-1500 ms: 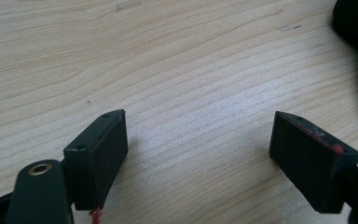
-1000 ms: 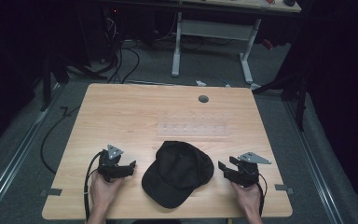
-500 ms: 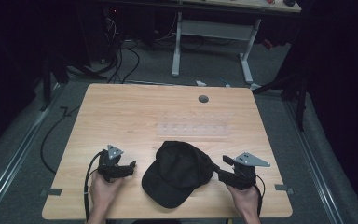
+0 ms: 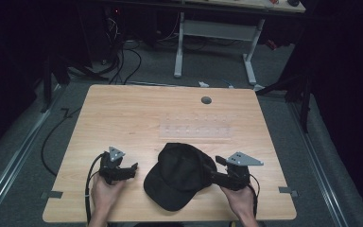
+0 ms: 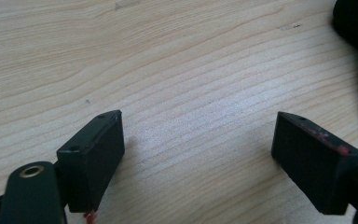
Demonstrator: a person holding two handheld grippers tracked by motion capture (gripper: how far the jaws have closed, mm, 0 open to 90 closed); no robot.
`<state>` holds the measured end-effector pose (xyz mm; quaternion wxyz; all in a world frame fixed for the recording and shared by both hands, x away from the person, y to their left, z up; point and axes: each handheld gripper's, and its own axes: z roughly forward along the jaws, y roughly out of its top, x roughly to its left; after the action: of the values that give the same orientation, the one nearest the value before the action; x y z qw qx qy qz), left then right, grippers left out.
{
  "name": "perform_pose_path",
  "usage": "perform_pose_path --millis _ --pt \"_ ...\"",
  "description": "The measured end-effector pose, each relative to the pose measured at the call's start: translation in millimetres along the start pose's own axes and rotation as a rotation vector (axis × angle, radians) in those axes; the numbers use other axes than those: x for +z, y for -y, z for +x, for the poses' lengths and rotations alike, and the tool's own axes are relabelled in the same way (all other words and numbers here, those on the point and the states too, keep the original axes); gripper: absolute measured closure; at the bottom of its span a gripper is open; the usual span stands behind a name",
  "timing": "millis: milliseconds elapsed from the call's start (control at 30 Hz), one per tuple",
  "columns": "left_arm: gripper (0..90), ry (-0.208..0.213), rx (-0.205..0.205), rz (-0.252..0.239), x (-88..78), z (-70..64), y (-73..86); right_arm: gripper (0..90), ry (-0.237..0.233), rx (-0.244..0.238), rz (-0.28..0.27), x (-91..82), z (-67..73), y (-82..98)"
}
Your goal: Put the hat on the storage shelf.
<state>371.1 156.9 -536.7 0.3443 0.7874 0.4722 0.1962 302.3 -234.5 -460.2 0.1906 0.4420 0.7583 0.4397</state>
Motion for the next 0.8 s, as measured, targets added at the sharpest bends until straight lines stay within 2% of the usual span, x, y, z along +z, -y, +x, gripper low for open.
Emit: perform_pose_path --millis 267,800 --pt "17.3 0.000 0.000 0.000 0.0 0.0 0.0 39.9 0.001 -0.013 0.019 14.1 5.9 -3.4" --pt "17.4 -0.001 0.000 -0.001 0.0 0.0 0.0 44.5 0.007 0.033 0.073 37.1 2.7 -8.8"
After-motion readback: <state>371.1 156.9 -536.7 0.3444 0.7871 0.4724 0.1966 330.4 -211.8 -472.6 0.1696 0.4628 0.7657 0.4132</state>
